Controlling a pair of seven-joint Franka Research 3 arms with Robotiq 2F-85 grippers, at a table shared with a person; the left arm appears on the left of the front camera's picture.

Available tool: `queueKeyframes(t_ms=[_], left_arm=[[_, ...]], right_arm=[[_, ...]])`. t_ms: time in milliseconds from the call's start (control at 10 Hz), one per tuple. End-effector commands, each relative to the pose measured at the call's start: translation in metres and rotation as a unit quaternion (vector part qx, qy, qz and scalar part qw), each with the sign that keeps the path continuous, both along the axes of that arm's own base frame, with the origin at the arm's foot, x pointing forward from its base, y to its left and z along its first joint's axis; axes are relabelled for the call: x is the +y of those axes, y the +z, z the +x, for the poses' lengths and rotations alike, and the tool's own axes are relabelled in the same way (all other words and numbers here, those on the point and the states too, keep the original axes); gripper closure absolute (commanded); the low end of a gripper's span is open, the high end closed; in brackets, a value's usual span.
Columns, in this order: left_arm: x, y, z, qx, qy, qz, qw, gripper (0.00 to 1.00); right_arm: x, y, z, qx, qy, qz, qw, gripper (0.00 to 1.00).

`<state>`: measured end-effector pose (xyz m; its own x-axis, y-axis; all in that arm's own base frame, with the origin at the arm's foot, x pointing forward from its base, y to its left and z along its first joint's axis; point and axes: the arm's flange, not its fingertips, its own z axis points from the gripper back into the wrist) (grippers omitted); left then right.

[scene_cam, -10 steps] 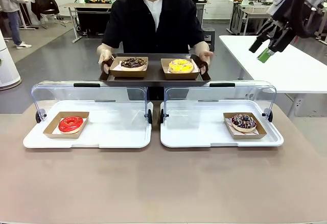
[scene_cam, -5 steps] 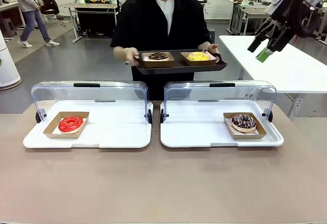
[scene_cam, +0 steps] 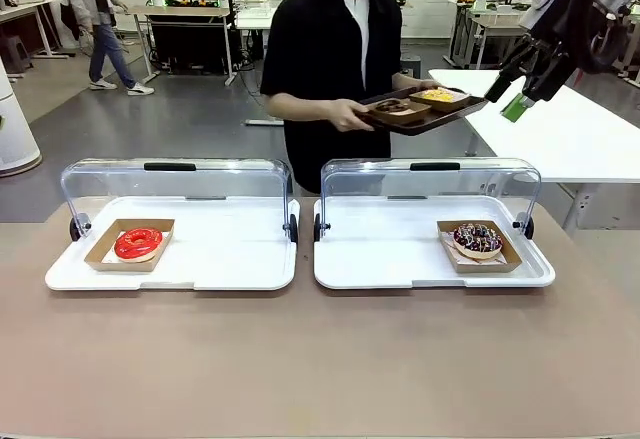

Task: Provide the desired donut to the person.
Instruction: Place the picked Paper togo box onto the Handle tray extended by the person.

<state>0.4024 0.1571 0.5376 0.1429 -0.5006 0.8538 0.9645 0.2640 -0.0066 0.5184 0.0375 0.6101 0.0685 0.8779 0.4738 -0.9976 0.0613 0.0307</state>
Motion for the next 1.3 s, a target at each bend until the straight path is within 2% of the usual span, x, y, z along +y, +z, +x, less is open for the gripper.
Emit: queueKeyframes(t_ms=[0,400,500,600,800,1000,1200], left_arm=[[-0.001,0.0,-0.001,-0.008,0.001,-0.006,1.0,0.0],[-0.001,0.0,-0.001,-0.008,0.001,-0.006,1.0,0.0],[-0.001,0.0,-0.001,-0.008,0.001,-0.006,1.0,0.0],[-0.001,0.0,-0.001,-0.008,0.001,-0.006,1.0,0.0],[-0.001,0.0,-0.001,-0.008,0.001,-0.006,1.0,0.0],[-0.001,0.0,-0.001,-0.008,0.001,-0.006,1.0,0.0],[-0.001,0.0,-0.001,-0.008,0.001,-0.006,1.0,0.0]], right_arm=[[0.001,0.002,0.003,0.005,0.0,-0.001,1.0,0.0],[0.0,0.0,0.0,0.0,0.0,0.0,1.0,0.0],[-0.022,0.011,0.012,0.044,0.006,0.082,0.996,0.0],[-0.054,0.02,0.027,0.07,0.012,0.182,0.981,0.0],[-0.124,0.015,0.05,0.058,-0.025,0.299,0.952,0.0],[-0.175,-0.006,0.058,0.047,-0.042,0.325,0.943,0.0],[-0.214,-0.033,0.059,-0.015,-0.082,0.324,0.942,0.0]])
